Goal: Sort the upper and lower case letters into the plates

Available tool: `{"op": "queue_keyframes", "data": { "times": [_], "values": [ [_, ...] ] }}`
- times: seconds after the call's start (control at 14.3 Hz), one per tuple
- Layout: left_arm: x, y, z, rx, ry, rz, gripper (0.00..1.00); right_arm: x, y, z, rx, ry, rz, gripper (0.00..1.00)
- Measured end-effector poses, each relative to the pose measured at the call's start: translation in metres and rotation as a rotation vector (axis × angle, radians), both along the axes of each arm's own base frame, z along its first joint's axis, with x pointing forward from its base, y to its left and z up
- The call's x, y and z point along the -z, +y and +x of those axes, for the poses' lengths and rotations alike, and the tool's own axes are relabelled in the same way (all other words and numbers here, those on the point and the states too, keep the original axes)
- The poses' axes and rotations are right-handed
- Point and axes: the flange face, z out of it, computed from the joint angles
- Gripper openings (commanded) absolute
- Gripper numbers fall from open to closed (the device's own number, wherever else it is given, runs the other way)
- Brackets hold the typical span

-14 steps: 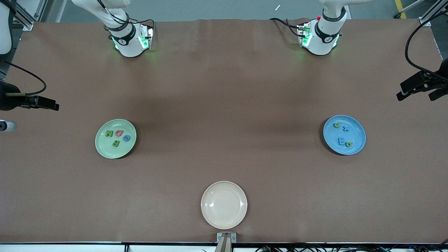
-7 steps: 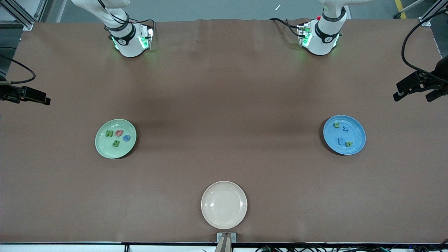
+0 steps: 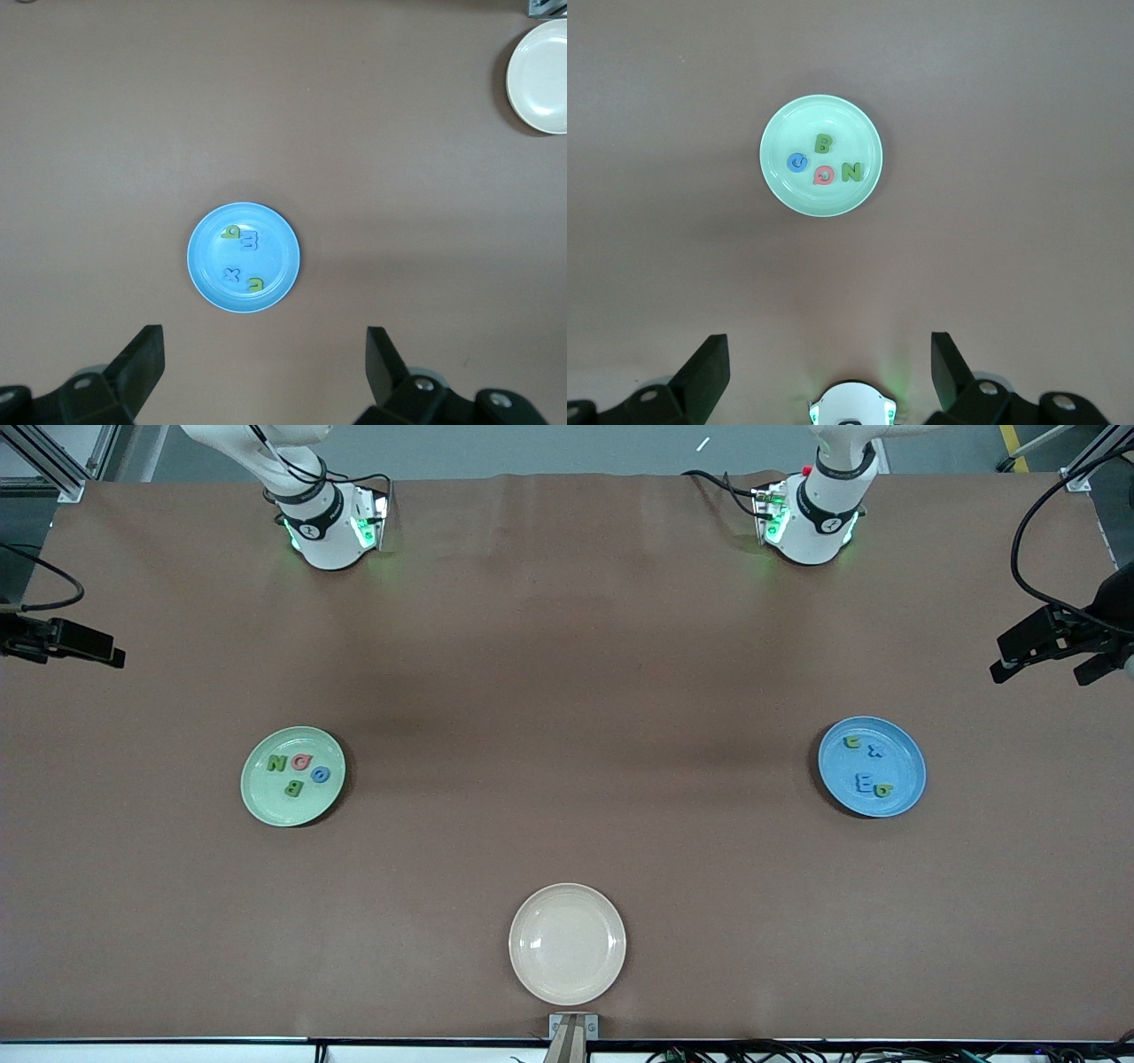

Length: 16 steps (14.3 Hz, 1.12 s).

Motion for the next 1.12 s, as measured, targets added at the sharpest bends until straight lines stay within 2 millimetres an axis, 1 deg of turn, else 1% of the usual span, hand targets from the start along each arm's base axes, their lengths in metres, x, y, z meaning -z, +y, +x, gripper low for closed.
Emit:
{"op": "queue_keyframes", "data": {
  "times": [0.28, 0.49, 0.77, 0.91, 1.12],
  "values": [
    [0.000, 0.000, 0.000, 0.001, -0.001, 0.000, 1.00, 0.004, -0.001, -0.021, 0.001, -0.037, 0.005, 1.00],
    [0.000, -0.001, 0.000, 0.002, -0.001, 0.000, 1.00, -0.001, -0.001, -0.035, 0.002, -0.055, 0.008, 1.00],
    [-0.001, -0.001, -0.001, 0.002, 0.001, 0.000, 1.00, -0.005, 0.000, -0.040, 0.000, -0.068, 0.009, 1.00],
    [-0.003, -0.001, -0.007, 0.004, 0.025, 0.001, 1.00, -0.007, 0.000, -0.041, 0.000, -0.074, 0.011, 1.00],
    [-0.011, -0.002, -0.017, 0.006, 0.036, 0.003, 1.00, -0.014, 0.000, -0.045, 0.000, -0.087, 0.012, 1.00]
  ]
}}
